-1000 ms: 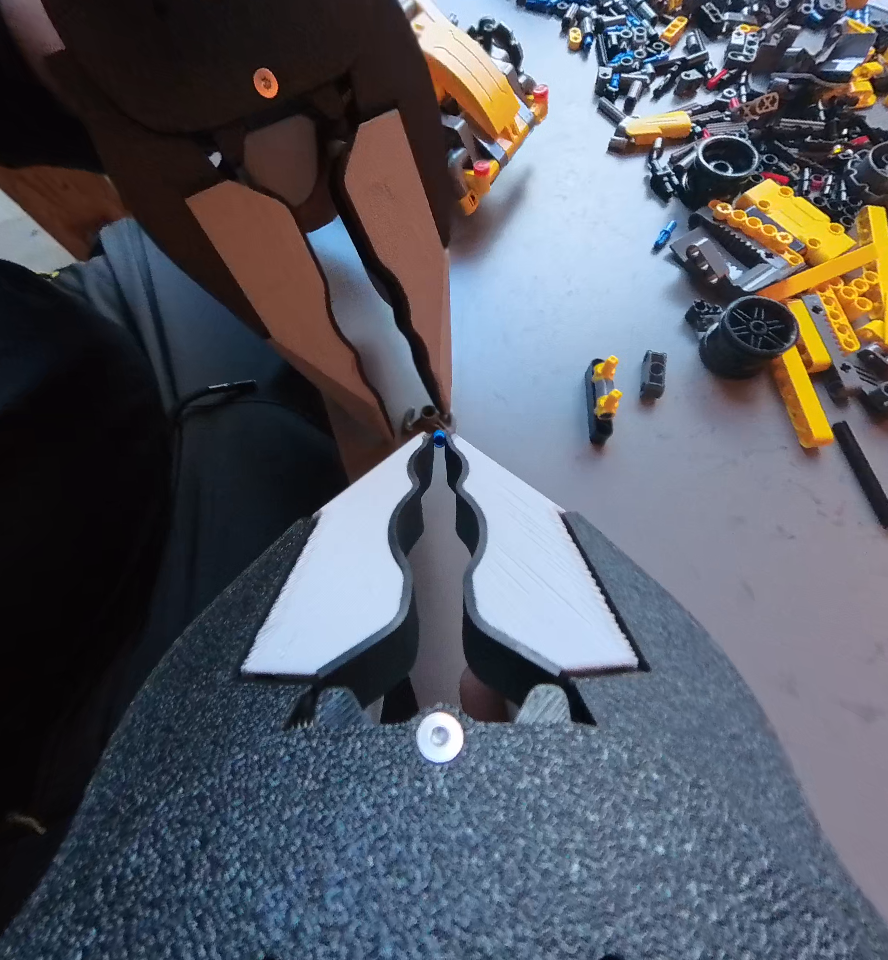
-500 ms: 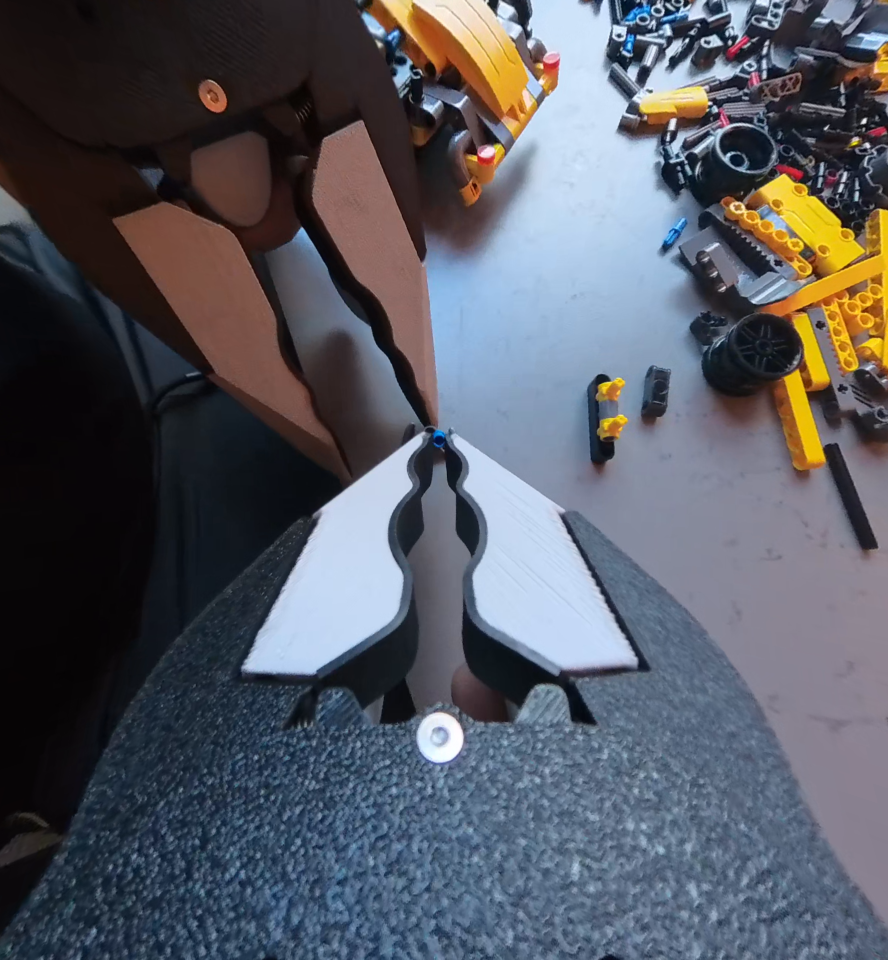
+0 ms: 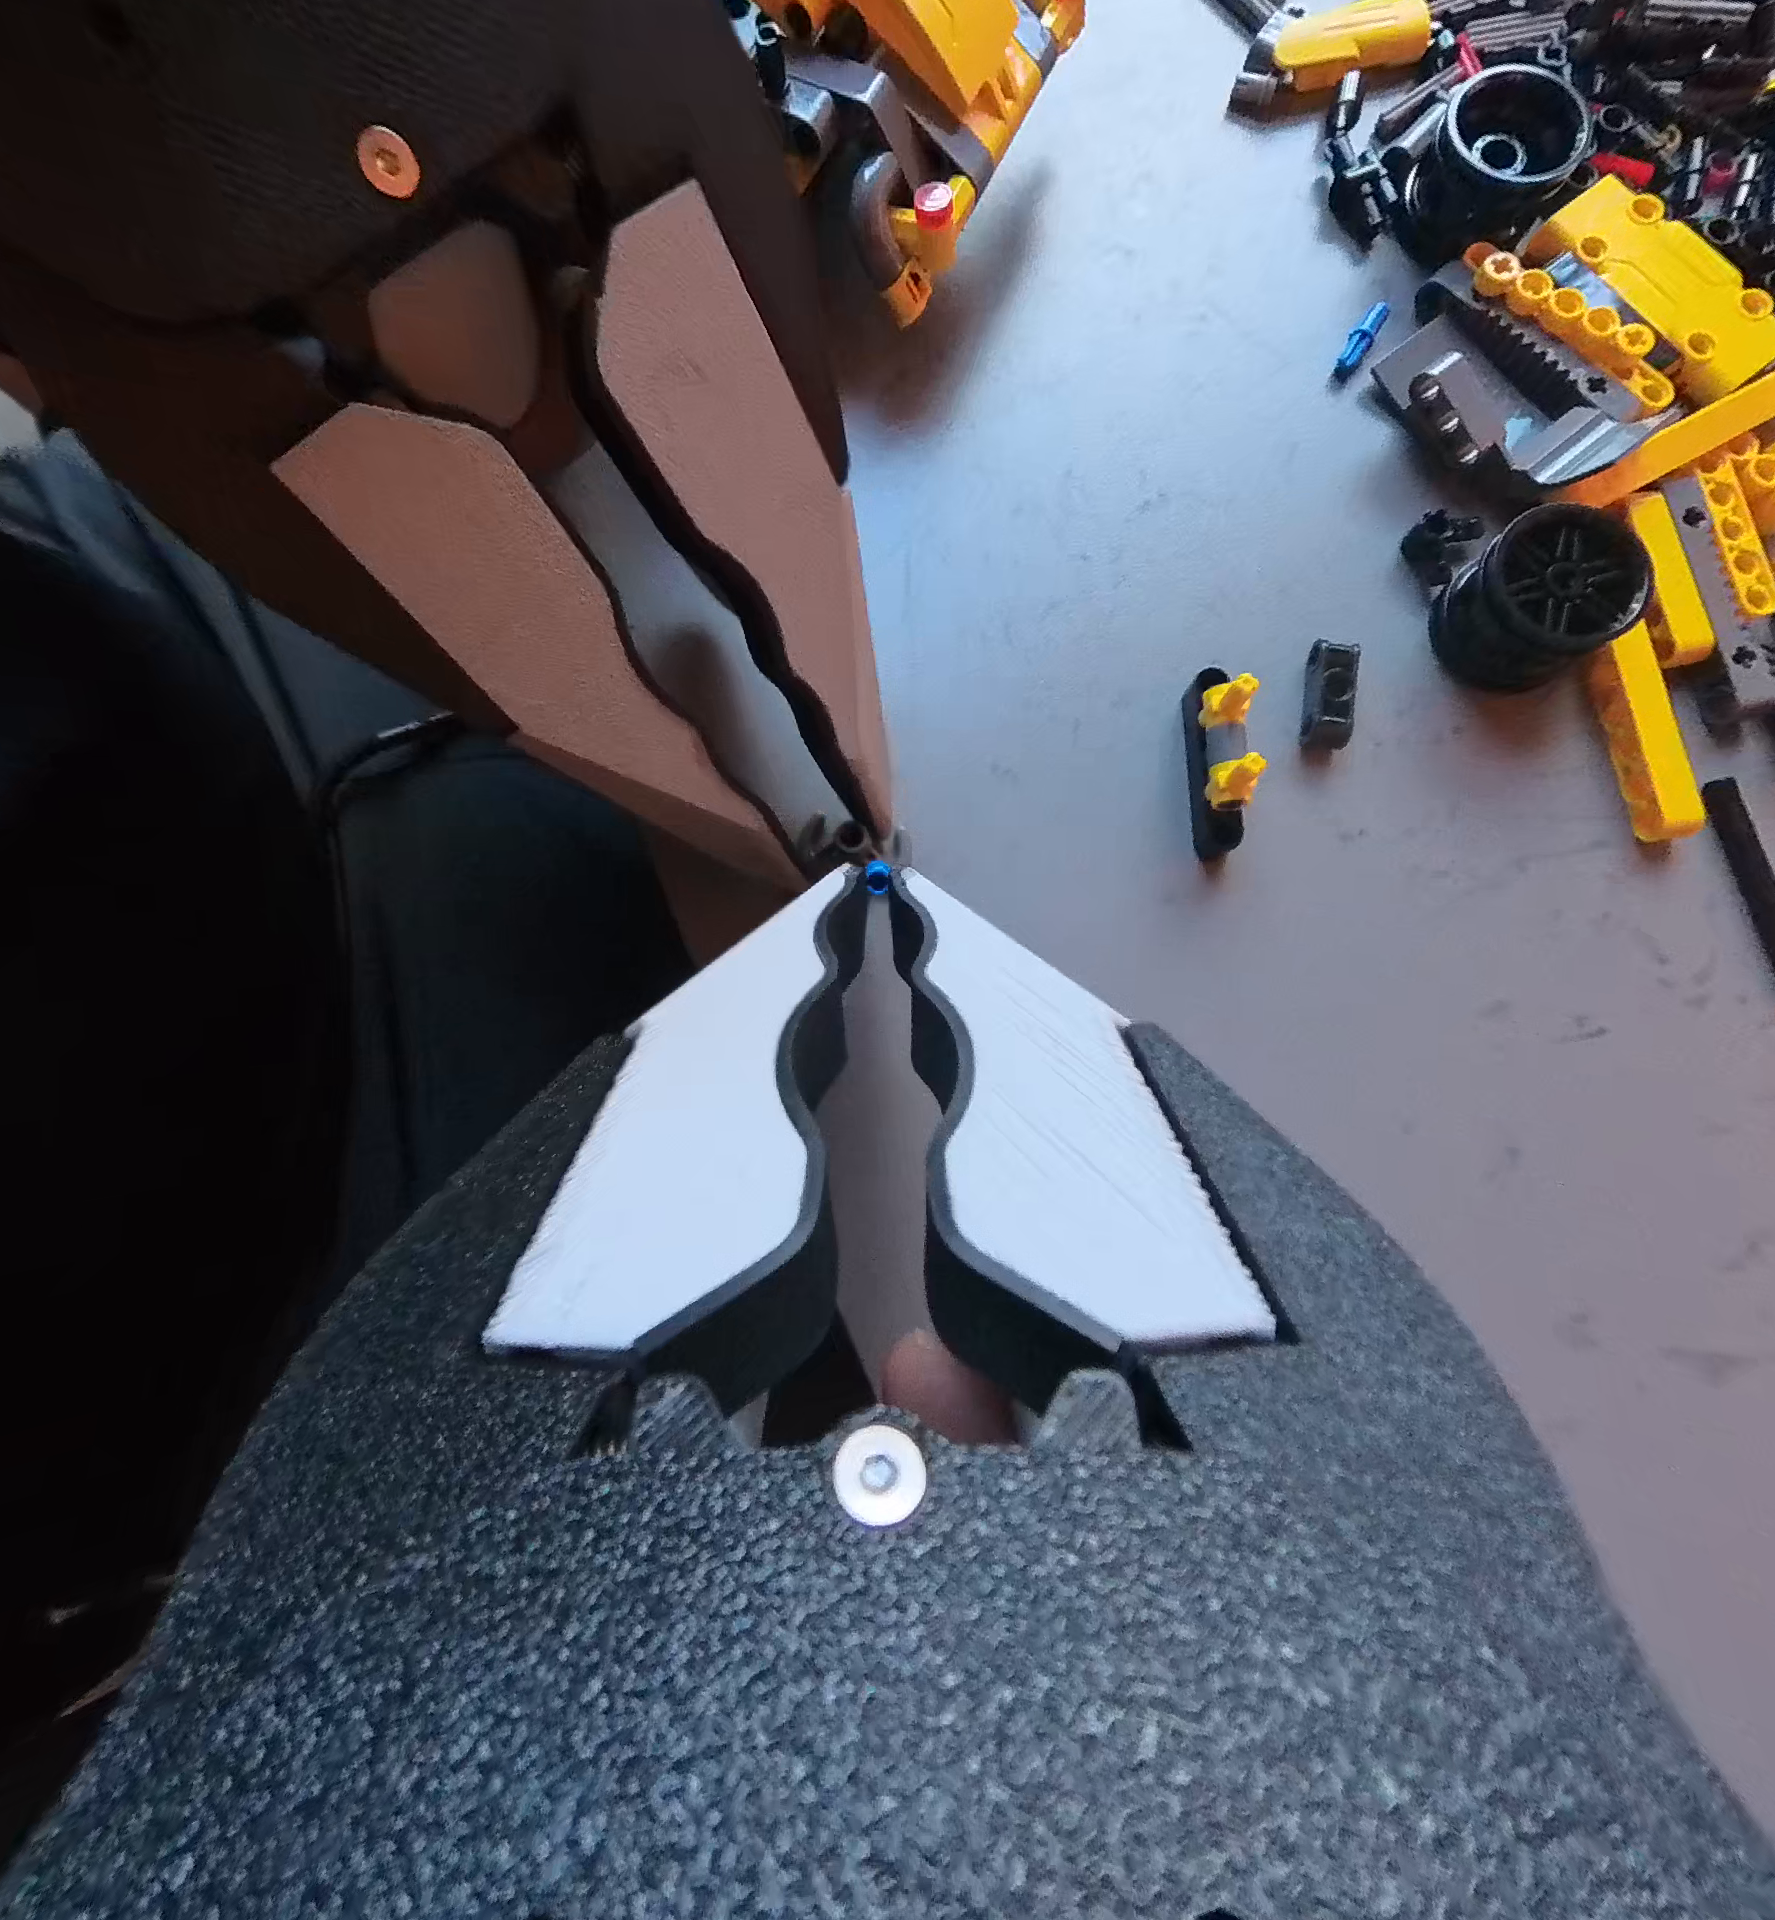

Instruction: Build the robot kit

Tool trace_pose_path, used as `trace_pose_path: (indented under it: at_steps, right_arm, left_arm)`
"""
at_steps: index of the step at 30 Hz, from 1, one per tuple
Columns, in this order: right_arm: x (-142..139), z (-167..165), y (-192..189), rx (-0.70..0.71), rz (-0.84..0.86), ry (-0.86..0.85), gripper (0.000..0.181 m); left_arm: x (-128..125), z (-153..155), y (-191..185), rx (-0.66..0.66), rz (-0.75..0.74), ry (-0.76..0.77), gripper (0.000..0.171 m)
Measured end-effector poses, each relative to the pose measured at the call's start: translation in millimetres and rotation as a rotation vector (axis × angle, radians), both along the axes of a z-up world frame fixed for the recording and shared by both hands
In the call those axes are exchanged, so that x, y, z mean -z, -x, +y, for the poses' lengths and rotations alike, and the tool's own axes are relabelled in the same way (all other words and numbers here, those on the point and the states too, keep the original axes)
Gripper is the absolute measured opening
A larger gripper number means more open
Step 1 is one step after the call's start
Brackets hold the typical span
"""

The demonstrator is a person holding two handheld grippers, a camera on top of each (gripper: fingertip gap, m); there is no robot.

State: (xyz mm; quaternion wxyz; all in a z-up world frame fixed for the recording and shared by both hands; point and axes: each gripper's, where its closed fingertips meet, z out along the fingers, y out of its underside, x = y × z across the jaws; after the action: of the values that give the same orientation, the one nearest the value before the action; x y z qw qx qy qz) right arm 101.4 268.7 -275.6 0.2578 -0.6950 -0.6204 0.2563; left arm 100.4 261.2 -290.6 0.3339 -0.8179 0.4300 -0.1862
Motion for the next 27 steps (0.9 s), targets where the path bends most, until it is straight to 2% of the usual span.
trace_pose_path:
  at_steps: [5,8,11,16,22,27]
  right_arm:
    - [-5,-2,-3,0.022,0.029,0.029,0.003]
    - [-7,-2,-4,0.052,0.044,0.052,0.003]
    - [-8,-4,-2,0.092,0.073,0.095,0.003]
    - [-5,-8,-2,0.126,0.073,0.107,0.003]
    - [-4,-7,-5,0.125,0.043,0.073,0.003]
    - [-14,-5,-12,0.101,0.046,0.036,0.003]
  left_arm:
    - [0,-3,-7,0.077,-0.003,0.013,0.011]
    - [0,-3,-5,0.066,-0.003,0.020,0.012]
    - [-1,-7,-4,0.038,-0.032,0.041,0.023]
    - [-2,-18,-3,0.018,-0.045,0.052,0.030]
    - [-2,-22,-12,0.040,-0.066,0.055,0.029]
    - [-5,-14,-1,0.015,-0.044,0.007,0.026]
